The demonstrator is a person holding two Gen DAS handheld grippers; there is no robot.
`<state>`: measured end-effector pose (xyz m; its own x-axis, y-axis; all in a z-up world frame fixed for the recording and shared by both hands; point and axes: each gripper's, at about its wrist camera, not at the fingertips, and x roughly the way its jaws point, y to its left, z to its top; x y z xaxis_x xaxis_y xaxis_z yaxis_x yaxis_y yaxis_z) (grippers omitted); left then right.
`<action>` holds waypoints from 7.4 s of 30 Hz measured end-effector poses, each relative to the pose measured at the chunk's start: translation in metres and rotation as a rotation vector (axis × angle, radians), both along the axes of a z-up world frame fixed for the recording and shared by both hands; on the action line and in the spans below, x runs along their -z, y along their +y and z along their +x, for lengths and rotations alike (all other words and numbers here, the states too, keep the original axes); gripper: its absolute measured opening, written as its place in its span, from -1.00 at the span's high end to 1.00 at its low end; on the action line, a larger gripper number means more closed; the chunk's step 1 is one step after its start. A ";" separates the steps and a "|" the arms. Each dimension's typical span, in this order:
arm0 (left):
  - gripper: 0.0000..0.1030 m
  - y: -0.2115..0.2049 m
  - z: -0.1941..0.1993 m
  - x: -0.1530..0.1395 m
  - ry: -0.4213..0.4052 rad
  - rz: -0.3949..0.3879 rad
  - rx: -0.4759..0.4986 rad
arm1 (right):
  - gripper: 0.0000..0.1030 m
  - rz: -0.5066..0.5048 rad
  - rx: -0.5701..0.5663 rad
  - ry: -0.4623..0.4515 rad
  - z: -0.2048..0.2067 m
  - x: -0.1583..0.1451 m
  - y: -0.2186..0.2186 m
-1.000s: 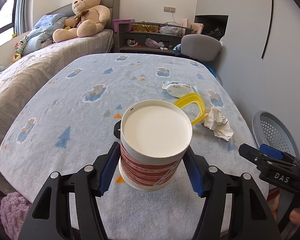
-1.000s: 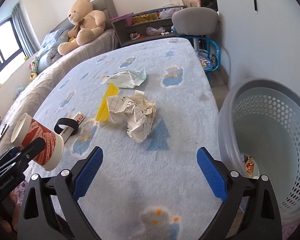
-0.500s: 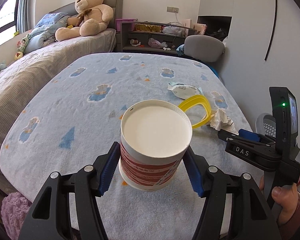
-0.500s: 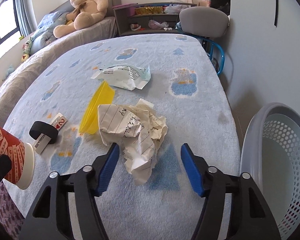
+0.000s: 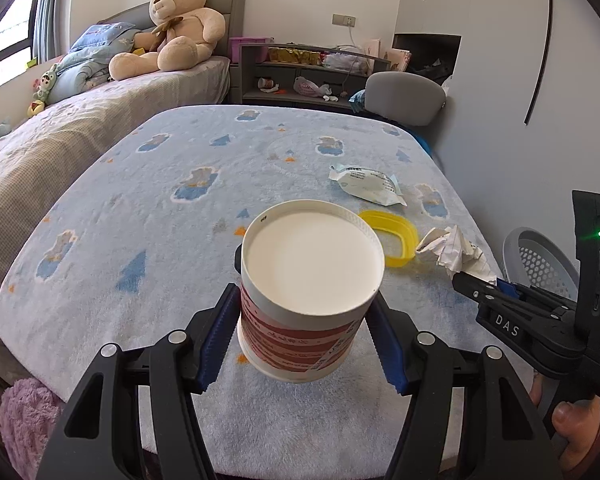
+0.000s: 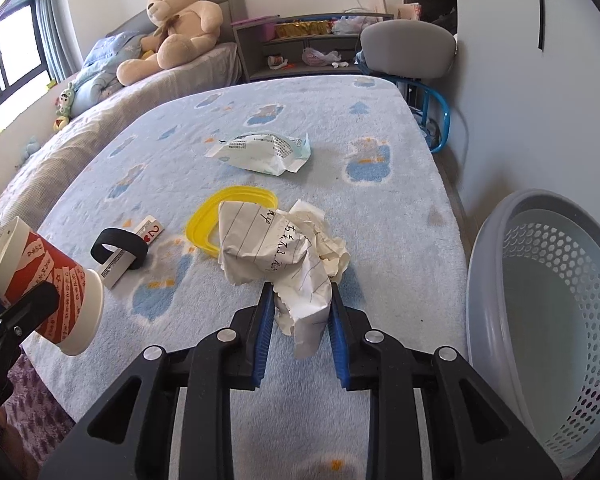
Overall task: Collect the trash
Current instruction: 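Lift the paper cup and crumpled paper and carry both over the grey basket, then open both grippers to drop the cup and paper into the basket, then move both grippers back from the basket to the table, then grasp the small wrapper under the black band with the left gripper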
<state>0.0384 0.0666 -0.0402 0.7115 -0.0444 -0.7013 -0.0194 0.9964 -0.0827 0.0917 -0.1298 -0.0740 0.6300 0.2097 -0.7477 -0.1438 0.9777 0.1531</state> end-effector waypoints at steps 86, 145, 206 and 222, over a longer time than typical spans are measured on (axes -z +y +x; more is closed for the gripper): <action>-0.19 -0.287 0.061 0.002 0.017 0.016 0.506 | 0.48 0.110 0.443 -0.042 -0.075 0.005 -0.258; -0.40 -0.250 0.038 0.003 0.035 0.029 0.407 | -0.30 0.081 0.450 -0.100 -0.087 -0.005 -0.248; -0.40 0.028 0.038 0.046 0.096 -0.009 -0.066 | -0.58 0.063 0.147 -0.039 -0.079 -0.015 -0.057; 0.19 0.029 0.068 0.064 0.133 0.006 -0.067 | -0.58 0.085 0.156 -0.001 -0.071 -0.003 -0.063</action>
<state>0.1063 0.0956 -0.1038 0.6131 0.0045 -0.7900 -0.0959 0.9930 -0.0687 0.0206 -0.1926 -0.0705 0.6609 0.1721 -0.7305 0.0083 0.9716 0.2364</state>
